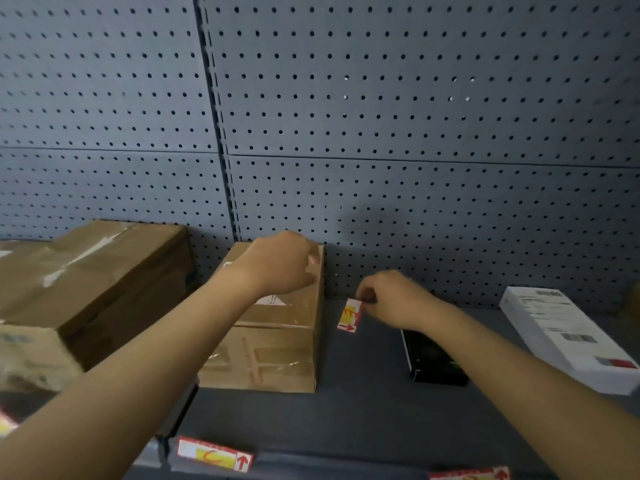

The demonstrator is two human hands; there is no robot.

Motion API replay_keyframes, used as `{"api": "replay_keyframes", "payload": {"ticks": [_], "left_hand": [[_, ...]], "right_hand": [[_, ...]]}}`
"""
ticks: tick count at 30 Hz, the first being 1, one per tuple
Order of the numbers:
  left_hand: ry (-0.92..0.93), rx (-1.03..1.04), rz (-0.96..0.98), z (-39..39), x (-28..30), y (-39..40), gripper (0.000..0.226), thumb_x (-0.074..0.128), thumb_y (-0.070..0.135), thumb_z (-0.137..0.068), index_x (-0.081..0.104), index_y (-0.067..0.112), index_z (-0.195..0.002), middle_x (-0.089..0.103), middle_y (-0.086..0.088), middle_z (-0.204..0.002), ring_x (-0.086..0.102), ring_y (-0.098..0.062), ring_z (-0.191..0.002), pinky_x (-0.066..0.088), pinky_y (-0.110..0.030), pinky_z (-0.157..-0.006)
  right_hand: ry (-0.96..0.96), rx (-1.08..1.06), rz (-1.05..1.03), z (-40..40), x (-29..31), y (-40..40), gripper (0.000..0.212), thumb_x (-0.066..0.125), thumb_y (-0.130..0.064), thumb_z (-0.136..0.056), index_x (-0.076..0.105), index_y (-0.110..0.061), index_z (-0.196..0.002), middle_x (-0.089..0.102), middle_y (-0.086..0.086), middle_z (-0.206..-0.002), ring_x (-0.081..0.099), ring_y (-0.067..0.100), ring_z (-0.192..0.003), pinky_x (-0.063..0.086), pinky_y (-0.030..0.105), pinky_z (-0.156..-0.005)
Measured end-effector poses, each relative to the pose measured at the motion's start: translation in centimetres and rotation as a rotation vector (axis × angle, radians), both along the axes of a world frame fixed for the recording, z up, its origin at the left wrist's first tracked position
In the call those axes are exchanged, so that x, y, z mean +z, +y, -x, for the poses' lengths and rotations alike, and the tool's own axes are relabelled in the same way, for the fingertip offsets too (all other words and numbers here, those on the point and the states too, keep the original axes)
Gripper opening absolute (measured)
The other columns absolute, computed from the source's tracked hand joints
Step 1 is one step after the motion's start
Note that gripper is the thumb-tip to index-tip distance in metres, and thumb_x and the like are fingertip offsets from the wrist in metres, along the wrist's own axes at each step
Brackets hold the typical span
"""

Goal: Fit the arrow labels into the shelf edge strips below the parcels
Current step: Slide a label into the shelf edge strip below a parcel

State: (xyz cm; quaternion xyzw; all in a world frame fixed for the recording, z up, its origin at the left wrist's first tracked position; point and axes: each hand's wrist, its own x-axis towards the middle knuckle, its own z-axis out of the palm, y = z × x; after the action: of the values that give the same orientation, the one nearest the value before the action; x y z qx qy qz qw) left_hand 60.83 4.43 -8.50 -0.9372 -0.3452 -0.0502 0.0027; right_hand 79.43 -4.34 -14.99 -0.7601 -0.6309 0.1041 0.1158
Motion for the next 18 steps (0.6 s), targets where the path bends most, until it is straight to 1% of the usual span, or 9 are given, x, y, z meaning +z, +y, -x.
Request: {"api": "replay_keyframes", "payload": {"ticks": [4,6,8,10,12,13,14,16,18], "left_hand": [[-0.013,0.008,0.018,-0.7,-0.4,1.7,0.03,0.06,0.031,-0.089,0.06,0.03,-0.119,0.063,0.006,-0.117,0.062,-0.018,-0.104,0.053,-0.036,-0.084],[-0.016,0.019,0.02,-0.9,-0.5,2.2,0.03,0.059,0.03,-0.089,0.06,0.03,-0.119,0.063,0.006,-0.116,0.062,-0.018,-0.104,0.051,-0.033,-0.081],[-0.011,0.032,0.013,-1.0,-0.6,2.7,0.03,0.059,0.03,-0.089,0.06,0.03,-0.119,0.063,0.006,-0.117,0.062,-0.018,-0.103,0.05,-0.032,-0.079],[-0.015,0.041,0.011,-1.0,-0.6,3.2,0.03,0.059,0.031,-0.089,0.059,0.03,-0.12,0.062,0.005,-0.117,0.062,-0.018,-0.102,0.05,-0.033,-0.079],[-0.023,0.049,0.015,-0.8,-0.6,3.5,0.03,0.059,0.031,-0.09,0.059,0.029,-0.12,0.061,0.005,-0.118,0.064,-0.018,-0.099,0.053,-0.035,-0.081],[-0.023,0.052,0.017,-0.8,-0.6,3.6,0.03,0.059,0.03,-0.09,0.059,0.029,-0.12,0.061,0.005,-0.118,0.064,-0.018,-0.097,0.054,-0.036,-0.081],[-0.02,0.055,0.017,-0.7,-0.6,3.7,0.03,0.059,0.03,-0.09,0.059,0.029,-0.119,0.061,0.005,-0.118,0.065,-0.017,-0.096,0.055,-0.036,-0.082],[-0.01,0.057,0.014,-0.6,-0.8,3.9,0.029,0.058,0.03,-0.09,0.06,0.029,-0.118,0.061,0.006,-0.117,0.065,-0.016,-0.095,0.055,-0.036,-0.082],[-0.012,0.065,0.031,-0.5,-0.9,4.0,0.028,0.057,0.03,-0.09,0.06,0.03,-0.117,0.061,0.007,-0.116,0.069,-0.016,-0.089,0.056,-0.036,-0.082]], "right_hand": [[0.017,-0.092,0.079,-0.5,-1.3,2.7,0.023,0.061,-0.02,-0.091,0.066,-0.013,-0.112,0.066,0.007,-0.112,0.062,0.02,-0.099,0.055,0.035,-0.085],[0.032,-0.204,0.158,-0.4,-2.8,4.1,0.02,0.06,-0.024,-0.092,0.067,-0.008,-0.101,0.066,0.007,-0.098,0.064,0.02,-0.093,0.055,0.03,-0.073],[0.063,-0.32,0.243,0.0,-4.3,5.6,0.025,0.058,-0.033,-0.092,0.064,-0.008,-0.09,0.057,0.004,-0.078,0.06,0.018,-0.08,0.047,0.025,-0.06],[0.069,-0.396,0.334,0.4,-5.5,6.9,0.04,0.056,-0.047,-0.089,0.062,-0.009,-0.098,0.051,0.003,-0.074,0.053,0.016,-0.072,0.042,0.026,-0.06],[0.059,-0.43,0.384,0.5,-6.1,7.9,0.05,0.055,-0.06,-0.084,0.06,-0.011,-0.095,0.052,0.004,-0.075,0.05,0.015,-0.066,0.039,0.027,-0.054],[0.051,-0.437,0.408,0.5,-6.4,8.2,0.052,0.057,-0.06,-0.083,0.06,-0.01,-0.096,0.053,0.004,-0.076,0.051,0.016,-0.067,0.037,0.028,-0.051],[0.045,-0.437,0.439,0.5,-6.5,8.6,0.051,0.059,-0.056,-0.083,0.062,-0.008,-0.103,0.055,0.005,-0.081,0.055,0.017,-0.072,0.039,0.028,-0.052],[0.024,-0.414,0.494,0.2,-6.3,9.0,0.047,0.062,-0.043,-0.086,0.06,-0.009,-0.118,0.061,0.008,-0.102,0.06,0.02,-0.092,0.047,0.028,-0.066],[0.018,-0.395,0.534,0.0,-5.6,9.0,0.049,0.063,-0.035,-0.087,0.055,-0.008,-0.127,0.06,0.009,-0.12,0.06,0.022,-0.106,0.051,0.029,-0.081]]}}
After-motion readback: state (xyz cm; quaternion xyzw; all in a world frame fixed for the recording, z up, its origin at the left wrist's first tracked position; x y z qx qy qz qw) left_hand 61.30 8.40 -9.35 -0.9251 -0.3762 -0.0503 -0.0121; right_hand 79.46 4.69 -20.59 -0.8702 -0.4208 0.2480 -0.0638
